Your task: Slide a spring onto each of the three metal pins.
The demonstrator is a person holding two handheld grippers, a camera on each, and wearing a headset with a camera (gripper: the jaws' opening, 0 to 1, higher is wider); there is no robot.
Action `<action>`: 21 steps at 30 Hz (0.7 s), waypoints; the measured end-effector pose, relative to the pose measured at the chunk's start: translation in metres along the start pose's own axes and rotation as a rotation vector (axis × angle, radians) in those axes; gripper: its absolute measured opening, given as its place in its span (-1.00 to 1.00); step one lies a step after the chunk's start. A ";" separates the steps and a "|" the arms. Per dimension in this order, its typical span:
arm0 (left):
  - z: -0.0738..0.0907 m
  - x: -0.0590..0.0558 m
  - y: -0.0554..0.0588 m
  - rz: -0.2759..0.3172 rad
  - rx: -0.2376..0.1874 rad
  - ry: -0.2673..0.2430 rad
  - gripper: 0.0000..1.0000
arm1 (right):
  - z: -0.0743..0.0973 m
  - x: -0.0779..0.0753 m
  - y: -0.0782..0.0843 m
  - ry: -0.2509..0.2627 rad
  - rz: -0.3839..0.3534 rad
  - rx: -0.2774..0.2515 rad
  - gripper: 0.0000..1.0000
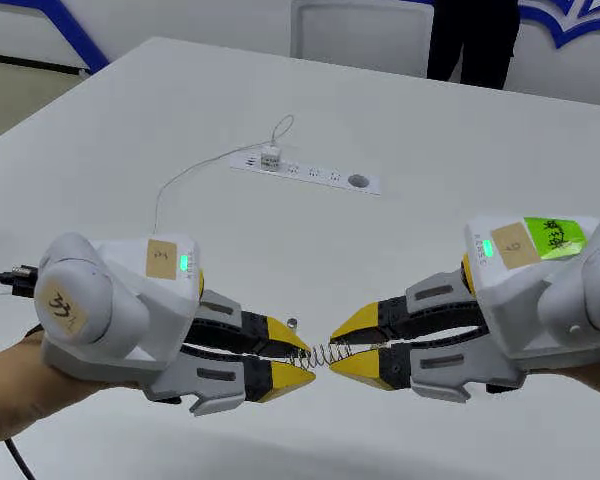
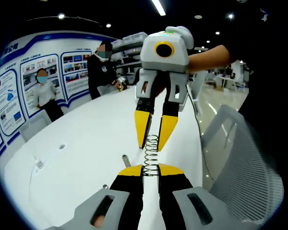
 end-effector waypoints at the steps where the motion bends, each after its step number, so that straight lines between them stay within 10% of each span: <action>1: 0.000 0.000 0.000 -0.001 0.001 -0.001 -0.80 | 0.000 0.000 0.000 -0.003 -0.003 -0.005 -0.78; 13: -0.004 0.002 0.000 0.006 -0.001 0.003 -0.80 | -0.001 -0.001 -0.014 -0.029 -0.108 -0.141 -0.78; 21: -0.004 0.003 0.001 0.007 0.004 0.000 -0.80 | -0.006 -0.002 -0.018 -0.017 -0.104 -0.142 -0.79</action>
Point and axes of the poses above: the centre of the closed fingertips' face, and the gripper's own axes: z roughly backward along the fingers, x roughly to its left, y roughly out of its underside, the point moved 10 cm from there along z, roughly backward along the fingers, and after that the axes turned 5 degrees about x, right-handed, at the moved point
